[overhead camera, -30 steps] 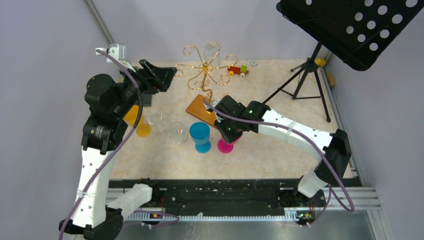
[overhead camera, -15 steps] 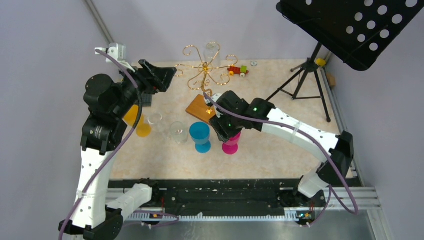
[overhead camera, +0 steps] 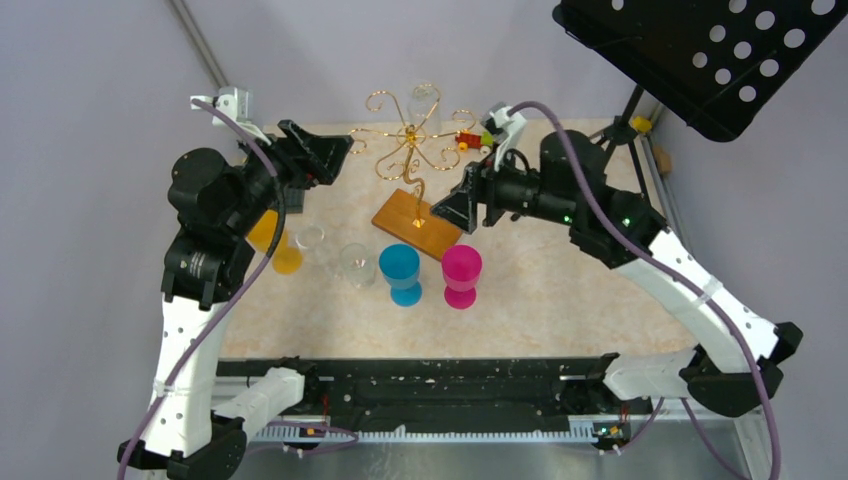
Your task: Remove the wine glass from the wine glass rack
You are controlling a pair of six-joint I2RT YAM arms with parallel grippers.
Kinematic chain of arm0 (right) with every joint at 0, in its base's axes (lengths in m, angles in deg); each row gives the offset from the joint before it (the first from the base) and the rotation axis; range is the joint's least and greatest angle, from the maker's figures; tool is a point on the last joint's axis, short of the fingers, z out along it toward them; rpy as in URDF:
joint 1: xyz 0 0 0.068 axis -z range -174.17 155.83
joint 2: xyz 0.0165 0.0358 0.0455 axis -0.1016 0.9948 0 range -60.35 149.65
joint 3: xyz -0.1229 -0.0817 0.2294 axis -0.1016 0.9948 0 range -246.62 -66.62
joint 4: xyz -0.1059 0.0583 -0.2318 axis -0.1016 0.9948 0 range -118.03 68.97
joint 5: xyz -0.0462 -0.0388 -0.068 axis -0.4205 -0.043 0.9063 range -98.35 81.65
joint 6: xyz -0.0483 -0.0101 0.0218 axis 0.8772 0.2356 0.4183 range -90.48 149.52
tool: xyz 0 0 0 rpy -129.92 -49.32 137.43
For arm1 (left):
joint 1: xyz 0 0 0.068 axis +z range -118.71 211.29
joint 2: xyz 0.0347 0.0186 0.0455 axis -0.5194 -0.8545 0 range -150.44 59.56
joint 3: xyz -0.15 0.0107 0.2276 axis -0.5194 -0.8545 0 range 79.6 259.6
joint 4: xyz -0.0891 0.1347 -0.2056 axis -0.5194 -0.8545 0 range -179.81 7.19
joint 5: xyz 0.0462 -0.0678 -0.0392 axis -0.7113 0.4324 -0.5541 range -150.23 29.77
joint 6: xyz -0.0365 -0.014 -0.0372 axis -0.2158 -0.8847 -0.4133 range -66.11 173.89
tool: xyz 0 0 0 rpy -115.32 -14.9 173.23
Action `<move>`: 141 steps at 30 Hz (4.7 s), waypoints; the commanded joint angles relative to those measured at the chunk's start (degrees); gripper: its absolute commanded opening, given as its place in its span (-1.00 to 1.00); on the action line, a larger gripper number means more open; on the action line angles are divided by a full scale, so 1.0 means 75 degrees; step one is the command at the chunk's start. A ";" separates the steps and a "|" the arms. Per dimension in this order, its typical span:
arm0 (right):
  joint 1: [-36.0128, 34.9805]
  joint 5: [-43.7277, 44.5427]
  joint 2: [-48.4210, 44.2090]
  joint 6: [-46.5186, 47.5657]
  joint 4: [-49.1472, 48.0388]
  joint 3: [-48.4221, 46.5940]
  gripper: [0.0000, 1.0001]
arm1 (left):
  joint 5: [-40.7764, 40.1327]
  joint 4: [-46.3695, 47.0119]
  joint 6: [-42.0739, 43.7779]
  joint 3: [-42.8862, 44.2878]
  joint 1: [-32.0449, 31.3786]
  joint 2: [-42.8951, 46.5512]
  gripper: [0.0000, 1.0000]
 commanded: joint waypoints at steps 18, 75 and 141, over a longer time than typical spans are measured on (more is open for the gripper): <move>0.1958 0.1899 0.2502 -0.3303 -0.2883 -0.2433 0.14 | 0.0314 0.0346 0.0179 -0.0252 0.0033 0.0073 0.65; 0.1825 0.3483 0.6699 -0.4697 -0.1154 -0.6477 -0.44 | -0.0018 0.0207 0.0436 -0.0649 0.0033 0.0164 0.66; 0.2298 0.2949 0.5107 -0.5904 -0.3634 -0.3984 -1.00 | 0.0034 0.0165 0.0309 -0.0625 0.0033 0.0025 0.66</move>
